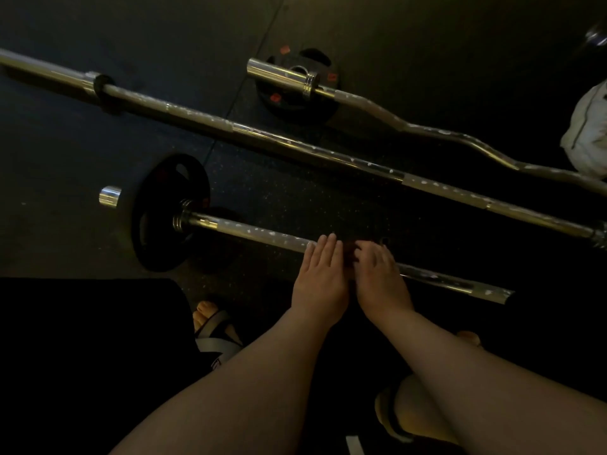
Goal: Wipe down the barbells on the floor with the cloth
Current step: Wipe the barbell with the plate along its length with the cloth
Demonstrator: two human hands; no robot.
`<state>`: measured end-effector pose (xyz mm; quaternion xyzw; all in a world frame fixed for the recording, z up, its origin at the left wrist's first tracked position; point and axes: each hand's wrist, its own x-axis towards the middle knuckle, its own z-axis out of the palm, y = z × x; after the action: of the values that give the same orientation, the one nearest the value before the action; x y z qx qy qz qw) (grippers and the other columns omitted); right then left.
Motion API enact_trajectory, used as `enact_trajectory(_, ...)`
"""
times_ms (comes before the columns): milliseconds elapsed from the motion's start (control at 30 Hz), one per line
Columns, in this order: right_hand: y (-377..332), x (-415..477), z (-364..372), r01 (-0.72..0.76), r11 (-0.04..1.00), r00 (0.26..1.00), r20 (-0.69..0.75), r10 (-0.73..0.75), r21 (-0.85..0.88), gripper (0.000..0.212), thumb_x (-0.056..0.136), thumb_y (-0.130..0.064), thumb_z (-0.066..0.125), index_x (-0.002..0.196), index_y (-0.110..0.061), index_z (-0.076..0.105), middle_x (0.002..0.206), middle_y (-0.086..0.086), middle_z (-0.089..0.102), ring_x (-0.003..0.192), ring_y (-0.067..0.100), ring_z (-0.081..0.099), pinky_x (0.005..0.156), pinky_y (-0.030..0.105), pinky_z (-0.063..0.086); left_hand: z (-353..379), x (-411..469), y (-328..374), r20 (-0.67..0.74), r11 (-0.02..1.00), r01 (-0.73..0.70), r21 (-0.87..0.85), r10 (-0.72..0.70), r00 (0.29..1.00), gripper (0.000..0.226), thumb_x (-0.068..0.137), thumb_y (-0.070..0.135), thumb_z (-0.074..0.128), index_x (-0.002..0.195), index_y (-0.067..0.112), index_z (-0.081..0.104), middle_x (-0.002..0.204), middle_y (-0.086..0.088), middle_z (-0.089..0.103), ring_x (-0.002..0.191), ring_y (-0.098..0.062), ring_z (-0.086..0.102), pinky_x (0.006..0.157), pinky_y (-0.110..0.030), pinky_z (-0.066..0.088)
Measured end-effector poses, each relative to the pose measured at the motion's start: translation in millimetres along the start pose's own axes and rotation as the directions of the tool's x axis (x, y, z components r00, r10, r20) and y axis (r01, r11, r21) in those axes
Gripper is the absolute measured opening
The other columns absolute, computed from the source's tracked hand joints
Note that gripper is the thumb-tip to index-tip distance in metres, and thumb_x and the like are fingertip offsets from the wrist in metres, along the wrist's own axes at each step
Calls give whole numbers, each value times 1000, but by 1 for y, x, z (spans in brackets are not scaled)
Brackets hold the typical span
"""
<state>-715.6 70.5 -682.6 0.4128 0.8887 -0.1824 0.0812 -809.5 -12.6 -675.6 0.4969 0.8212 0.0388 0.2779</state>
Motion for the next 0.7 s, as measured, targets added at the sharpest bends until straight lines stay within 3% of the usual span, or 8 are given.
enact_trajectory(67,16,-4,-1,-101,994,991,-82,103,33,34,104,-23,47,137,-13,49,147,7,50,142,21,40,123,40,28,-1,-1,-3,-2,1000,-3,-10,3,1000,63,106,29,32,159,14,2,168,-6,-9,151,-17,-18,124,-41,-10)
enact_trajectory(167,6,-4,0,-353,932,921,-148,361,77,34,104,-21,45,135,-9,50,145,12,51,145,27,36,126,42,14,-3,-1,-4,-20,999,-8,-46,7,1000,63,106,28,33,160,15,2,169,-4,-8,148,-13,-20,121,-38,-14)
enact_trajectory(233,-11,-2,6,-263,965,958,-114,263,19,38,103,-23,47,138,-11,48,148,8,49,147,23,35,126,42,5,-3,-2,-2,-19,999,-6,-50,5,1000,63,106,31,33,160,14,4,168,-4,-6,151,-15,-16,123,-39,-11)
enact_trajectory(333,-7,-1,5,5,999,1000,-13,-6,-43,42,102,-25,51,142,-15,45,152,3,44,147,19,33,126,40,9,-5,-2,-4,-17,999,-8,-49,7,1000,62,107,32,32,160,14,6,169,-5,-4,151,-15,-14,121,-37,-13)
enact_trajectory(433,16,-3,-3,-117,993,992,-37,118,18,34,106,-25,44,138,-14,47,147,6,48,143,22,38,124,39,23,-6,-1,-9,-5,998,-29,-60,29,1000,62,106,27,35,160,16,8,169,-3,-2,147,-10,-17,117,-34,-15)
enact_trajectory(533,12,-5,-4,-335,939,936,-87,341,77,35,105,-23,41,136,-10,48,148,9,48,147,25,33,127,43,15,-8,-1,-6,13,998,-26,-52,27,1000,61,106,26,34,160,16,7,169,-3,-3,152,-14,-14,119,-36,-14)
enact_trajectory(633,-11,-2,4,-205,978,976,-69,207,40,39,105,-27,41,141,-12,44,151,6,45,149,22,31,127,42,2,-8,-1,-1,14,999,-7,-36,8,1000,63,106,31,34,160,15,5,169,-4,-6,153,-17,-14,119,-36,-15)
enact_trajectory(700,-12,-1,1,-92,994,995,-18,93,67,40,106,-29,42,143,-15,43,154,3,43,150,19,28,127,40,6,-9,-1,-4,29,1000,-5,-30,6,1000,64,106,31,34,160,15,4,169,-4,-6,153,-17,-14,117,-35,-16)
